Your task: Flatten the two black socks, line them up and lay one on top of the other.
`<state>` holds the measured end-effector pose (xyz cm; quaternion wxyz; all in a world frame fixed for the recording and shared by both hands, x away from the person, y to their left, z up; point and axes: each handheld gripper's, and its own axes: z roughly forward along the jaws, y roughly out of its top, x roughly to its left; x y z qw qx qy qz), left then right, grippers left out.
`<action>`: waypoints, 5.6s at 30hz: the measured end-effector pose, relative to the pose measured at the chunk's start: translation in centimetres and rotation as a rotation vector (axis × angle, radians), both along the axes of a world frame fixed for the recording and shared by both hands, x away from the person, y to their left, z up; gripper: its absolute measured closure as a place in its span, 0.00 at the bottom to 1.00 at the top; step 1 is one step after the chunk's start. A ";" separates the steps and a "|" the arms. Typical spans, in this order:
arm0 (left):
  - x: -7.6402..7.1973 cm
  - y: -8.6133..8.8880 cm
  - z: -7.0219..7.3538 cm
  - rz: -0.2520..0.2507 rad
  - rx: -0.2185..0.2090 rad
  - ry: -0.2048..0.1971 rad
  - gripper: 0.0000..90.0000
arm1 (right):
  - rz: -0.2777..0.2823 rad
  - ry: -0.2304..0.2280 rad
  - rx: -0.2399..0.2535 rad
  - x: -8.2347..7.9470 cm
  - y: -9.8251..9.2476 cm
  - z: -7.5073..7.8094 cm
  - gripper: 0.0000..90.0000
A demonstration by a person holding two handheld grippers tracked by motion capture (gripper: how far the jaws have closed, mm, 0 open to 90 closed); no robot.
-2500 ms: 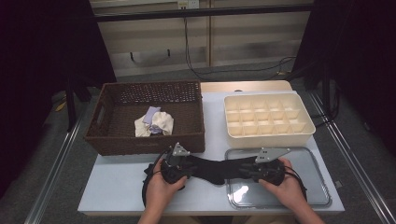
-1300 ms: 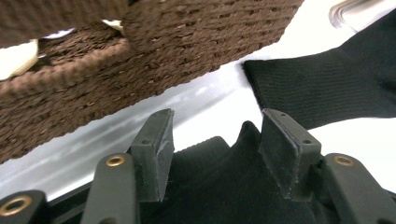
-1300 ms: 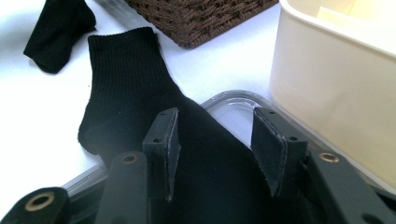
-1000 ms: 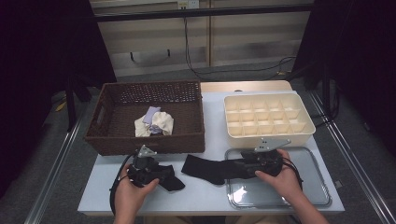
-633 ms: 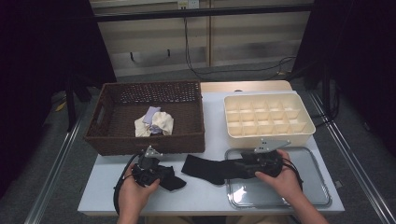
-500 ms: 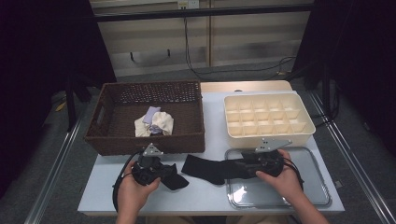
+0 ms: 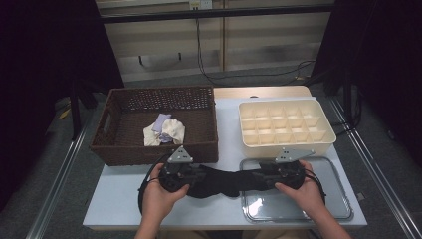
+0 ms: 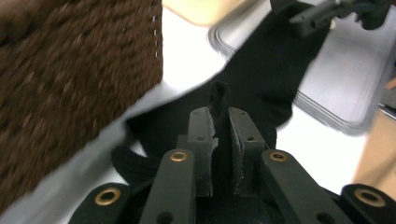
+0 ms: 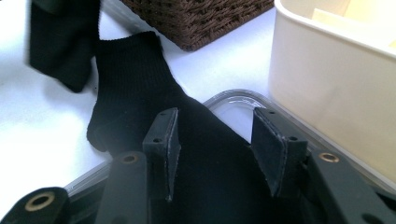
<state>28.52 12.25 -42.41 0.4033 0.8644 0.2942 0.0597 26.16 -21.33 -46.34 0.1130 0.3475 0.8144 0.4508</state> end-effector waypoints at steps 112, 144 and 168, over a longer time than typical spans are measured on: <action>2.3 -7.4 0.3 -0.036 0.093 0.008 0.77 | 0.007 -0.016 0.012 -0.1 -0.2 0.5 0.56; 0.9 -4.0 -0.3 0.016 0.101 0.045 0.95 | 0.002 -0.016 0.006 -0.1 -0.4 0.3 0.57; 1.1 -10.3 -0.4 -0.126 0.091 0.019 0.69 | -0.024 -0.018 0.010 -0.1 -1.4 0.4 0.56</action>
